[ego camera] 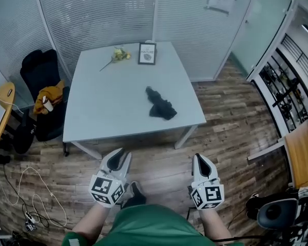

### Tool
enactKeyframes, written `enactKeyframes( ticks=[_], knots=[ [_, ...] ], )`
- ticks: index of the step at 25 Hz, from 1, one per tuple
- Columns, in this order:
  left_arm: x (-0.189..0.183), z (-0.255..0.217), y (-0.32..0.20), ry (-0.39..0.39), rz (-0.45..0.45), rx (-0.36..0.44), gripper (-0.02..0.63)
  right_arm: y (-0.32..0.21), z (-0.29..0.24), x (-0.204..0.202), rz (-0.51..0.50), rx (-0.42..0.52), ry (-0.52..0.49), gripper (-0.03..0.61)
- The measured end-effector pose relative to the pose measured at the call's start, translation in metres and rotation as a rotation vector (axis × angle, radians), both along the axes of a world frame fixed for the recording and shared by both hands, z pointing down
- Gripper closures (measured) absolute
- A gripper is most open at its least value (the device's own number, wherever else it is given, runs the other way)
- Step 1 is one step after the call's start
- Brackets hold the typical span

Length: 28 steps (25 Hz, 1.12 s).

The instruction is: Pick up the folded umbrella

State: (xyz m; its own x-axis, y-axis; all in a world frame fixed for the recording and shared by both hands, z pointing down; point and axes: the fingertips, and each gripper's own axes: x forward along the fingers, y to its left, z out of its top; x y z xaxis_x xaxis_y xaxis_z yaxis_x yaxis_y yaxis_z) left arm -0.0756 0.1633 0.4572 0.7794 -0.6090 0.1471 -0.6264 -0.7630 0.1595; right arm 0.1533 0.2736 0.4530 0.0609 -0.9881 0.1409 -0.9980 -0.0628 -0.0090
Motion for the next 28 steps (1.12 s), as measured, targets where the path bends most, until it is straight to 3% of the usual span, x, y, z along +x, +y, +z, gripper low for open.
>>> enactKeyframes(
  ticks=[6,11,16,21,28],
  knots=[
    [-0.013,-0.044,-0.089,-0.029,-0.009,0.216,0.518,-0.080,-0.023,0.001,0.031,0.020,0.032,0.575],
    [-0.029,-0.059,-0.140,-0.029,-0.031,0.335,0.518,-0.133,-0.028,-0.007,0.033,0.007,0.039,0.575],
    [-0.027,-0.079,-0.164,-0.178,-0.039,0.577,0.518,-0.166,-0.029,-0.008,-0.009,-0.023,0.065,0.575],
    [-0.020,-0.083,-0.195,-0.152,-0.062,0.573,0.518,-0.209,-0.022,-0.001,-0.053,-0.035,0.049,0.575],
    [-0.013,-0.079,-0.229,-0.306,-0.143,0.600,0.518,-0.291,-0.006,0.008,-0.170,-0.020,-0.026,0.575]
  ],
)
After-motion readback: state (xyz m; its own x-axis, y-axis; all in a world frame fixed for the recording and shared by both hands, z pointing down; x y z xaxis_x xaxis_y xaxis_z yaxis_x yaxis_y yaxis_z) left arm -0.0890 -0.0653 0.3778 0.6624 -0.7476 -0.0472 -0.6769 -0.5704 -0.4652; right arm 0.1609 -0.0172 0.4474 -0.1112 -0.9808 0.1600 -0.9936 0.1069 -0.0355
